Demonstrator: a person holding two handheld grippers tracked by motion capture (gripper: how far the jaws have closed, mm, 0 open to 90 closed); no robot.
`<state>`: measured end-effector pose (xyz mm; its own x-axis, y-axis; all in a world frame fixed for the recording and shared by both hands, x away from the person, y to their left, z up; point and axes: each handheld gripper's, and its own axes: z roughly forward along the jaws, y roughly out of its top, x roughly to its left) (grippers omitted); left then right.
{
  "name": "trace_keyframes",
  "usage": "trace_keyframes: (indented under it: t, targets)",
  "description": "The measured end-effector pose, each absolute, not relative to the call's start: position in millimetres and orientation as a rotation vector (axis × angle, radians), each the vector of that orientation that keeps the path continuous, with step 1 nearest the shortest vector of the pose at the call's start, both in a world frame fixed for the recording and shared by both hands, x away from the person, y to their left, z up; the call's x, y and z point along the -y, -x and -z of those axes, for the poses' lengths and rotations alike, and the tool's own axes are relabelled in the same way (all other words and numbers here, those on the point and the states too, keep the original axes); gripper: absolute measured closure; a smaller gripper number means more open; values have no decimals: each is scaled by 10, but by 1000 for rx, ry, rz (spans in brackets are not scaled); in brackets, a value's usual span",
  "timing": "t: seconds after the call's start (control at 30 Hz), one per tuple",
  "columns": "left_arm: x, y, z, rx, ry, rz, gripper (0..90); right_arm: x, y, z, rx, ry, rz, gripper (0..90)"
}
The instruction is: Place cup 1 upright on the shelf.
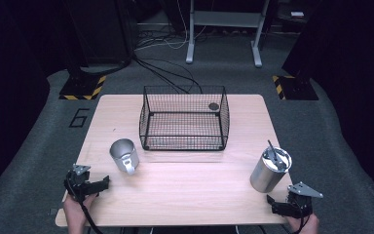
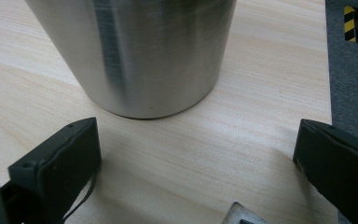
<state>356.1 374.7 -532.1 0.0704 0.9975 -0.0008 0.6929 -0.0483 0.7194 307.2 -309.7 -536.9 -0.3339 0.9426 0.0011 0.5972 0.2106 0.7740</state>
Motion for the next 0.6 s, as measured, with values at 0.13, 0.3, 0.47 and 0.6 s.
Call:
trace_keyframes:
  t: [0.13, 0.3, 0.47, 0.6]
  targets:
    - [-3741, -3576, 5320, -1675, -1804, -706, 0, 3094, -3066, 5360, -2018, -1434, -943, 1]
    - [-3747, -3595, 5320, -1660, -1814, -702, 0, 3116, -3058, 5349, -2018, -1450, -928, 1]
    - [-3750, -3614, 5321, -1646, -1823, -702, 1, 3151, -3031, 5329, -2016, -1477, -904, 0]
    - [-3745, -3613, 5321, -1650, -1819, -703, 2, 3147, -3021, 5313, -2036, -1480, -892, 0]
